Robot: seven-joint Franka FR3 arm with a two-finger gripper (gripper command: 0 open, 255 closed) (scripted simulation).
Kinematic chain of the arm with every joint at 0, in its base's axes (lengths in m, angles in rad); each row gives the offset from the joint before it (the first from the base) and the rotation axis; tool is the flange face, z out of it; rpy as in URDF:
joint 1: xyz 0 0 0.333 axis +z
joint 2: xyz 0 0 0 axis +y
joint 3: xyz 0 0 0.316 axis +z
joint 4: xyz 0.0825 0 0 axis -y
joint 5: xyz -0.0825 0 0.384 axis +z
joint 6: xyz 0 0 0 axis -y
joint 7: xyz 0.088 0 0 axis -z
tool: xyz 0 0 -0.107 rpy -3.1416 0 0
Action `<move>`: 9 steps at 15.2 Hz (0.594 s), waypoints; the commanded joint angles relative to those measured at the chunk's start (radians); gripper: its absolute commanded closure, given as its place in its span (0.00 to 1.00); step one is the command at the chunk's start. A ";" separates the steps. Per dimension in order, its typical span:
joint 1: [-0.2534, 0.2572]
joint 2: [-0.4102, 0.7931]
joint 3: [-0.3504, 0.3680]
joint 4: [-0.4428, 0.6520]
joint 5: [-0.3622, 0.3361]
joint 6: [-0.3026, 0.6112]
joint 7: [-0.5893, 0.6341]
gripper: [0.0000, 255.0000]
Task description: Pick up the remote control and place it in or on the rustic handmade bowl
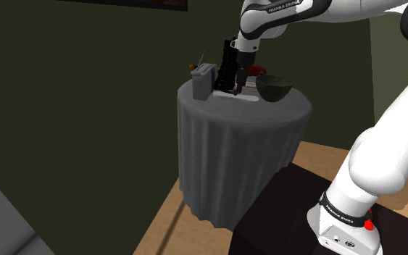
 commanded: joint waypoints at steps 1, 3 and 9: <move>-0.001 0.044 -0.006 0.038 -0.002 0.005 -0.033 0.00; -0.002 0.047 -0.006 0.015 -0.002 0.032 -0.033 0.00; -0.003 0.061 -0.008 -0.046 0.000 0.106 -0.035 0.00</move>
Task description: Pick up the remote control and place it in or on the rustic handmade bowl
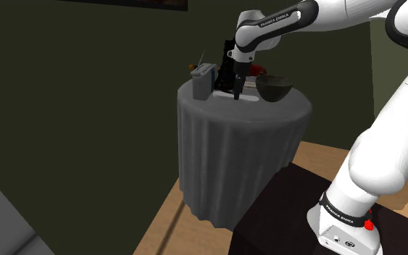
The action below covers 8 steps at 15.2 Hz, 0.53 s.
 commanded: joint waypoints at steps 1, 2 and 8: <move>0.000 0.000 0.000 -0.006 0.000 0.008 0.000 0.00; 0.000 0.000 0.000 -0.006 0.000 0.008 0.000 0.00; 0.000 0.000 0.000 -0.006 0.000 0.008 0.000 1.00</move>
